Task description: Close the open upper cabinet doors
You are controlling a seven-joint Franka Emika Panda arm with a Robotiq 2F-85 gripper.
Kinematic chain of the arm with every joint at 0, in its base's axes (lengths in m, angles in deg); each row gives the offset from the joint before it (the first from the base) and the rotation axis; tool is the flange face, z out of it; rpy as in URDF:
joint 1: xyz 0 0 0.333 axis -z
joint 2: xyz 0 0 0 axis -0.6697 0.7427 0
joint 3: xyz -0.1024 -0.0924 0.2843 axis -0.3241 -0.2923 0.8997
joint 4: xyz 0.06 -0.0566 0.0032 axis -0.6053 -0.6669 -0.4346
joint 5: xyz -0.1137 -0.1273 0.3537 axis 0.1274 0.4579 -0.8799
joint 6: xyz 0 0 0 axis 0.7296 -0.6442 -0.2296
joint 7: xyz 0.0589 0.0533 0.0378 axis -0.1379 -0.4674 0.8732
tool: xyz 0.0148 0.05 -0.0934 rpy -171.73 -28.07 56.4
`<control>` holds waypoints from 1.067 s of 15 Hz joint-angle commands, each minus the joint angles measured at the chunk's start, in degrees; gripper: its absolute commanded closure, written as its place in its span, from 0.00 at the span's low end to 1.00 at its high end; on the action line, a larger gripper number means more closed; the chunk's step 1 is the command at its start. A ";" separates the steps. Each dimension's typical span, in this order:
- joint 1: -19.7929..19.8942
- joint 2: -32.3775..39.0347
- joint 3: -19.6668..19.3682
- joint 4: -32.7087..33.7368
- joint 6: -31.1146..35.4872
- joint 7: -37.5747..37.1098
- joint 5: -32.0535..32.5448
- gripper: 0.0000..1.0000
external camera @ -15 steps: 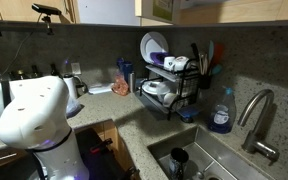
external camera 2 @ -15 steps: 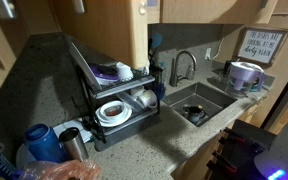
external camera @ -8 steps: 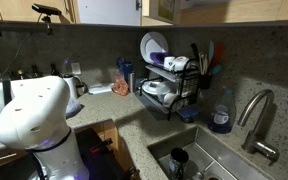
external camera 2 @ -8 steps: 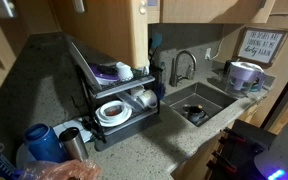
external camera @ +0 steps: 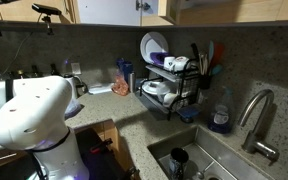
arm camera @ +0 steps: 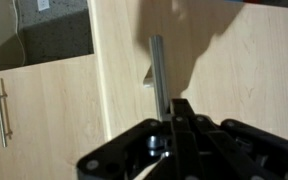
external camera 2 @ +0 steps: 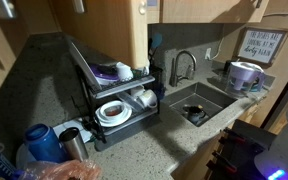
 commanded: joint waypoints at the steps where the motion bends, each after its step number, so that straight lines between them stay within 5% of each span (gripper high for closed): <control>1: 3.67 3.37 0.86 -0.98 4.02 -2.64 1.55 1.00; 11: 10.25 12.53 2.91 0.34 7.87 -5.35 0.56 1.00; 16: 8.74 11.66 1.96 -0.59 6.23 -4.49 0.45 0.99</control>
